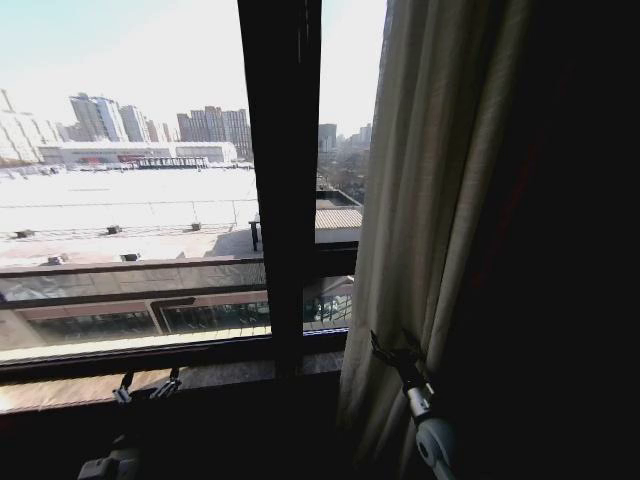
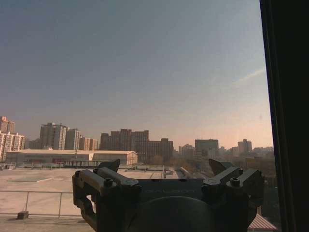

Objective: Open the curtains by pulling them apart, changing their state from closed to fully open.

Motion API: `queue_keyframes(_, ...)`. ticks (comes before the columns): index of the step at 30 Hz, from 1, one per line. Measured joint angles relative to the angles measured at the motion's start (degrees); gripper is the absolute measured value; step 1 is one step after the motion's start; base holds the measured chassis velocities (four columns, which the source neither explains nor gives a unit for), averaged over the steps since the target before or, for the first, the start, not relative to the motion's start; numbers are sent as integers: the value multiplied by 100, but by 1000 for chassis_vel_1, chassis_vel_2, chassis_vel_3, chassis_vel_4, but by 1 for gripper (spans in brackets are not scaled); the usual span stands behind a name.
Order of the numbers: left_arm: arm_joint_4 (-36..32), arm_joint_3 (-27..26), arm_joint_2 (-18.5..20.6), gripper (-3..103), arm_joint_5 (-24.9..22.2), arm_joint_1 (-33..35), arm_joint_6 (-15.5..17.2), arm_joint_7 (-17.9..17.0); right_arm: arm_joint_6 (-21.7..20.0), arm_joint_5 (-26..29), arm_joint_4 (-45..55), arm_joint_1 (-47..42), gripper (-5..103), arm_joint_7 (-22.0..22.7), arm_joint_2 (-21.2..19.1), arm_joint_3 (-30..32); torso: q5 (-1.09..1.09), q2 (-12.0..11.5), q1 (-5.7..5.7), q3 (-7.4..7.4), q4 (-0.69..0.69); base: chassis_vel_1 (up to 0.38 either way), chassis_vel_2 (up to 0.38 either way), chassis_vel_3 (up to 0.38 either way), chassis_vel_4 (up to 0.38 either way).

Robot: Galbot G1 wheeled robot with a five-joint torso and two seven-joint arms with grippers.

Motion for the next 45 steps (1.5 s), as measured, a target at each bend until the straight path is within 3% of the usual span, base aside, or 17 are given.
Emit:
queue_keyframes(13,0,-1,0,100,0,0,0,0,0,0,-5,4,100,0,2,-2,-1,0,0,0,1,268,196,-277,-198)
queue_keyframes(45,0,-1,0,100,0,0,0,0,7,-1,-8,7,100,0,2,-2,0,0,0,0,0,370,333,-369,-329)
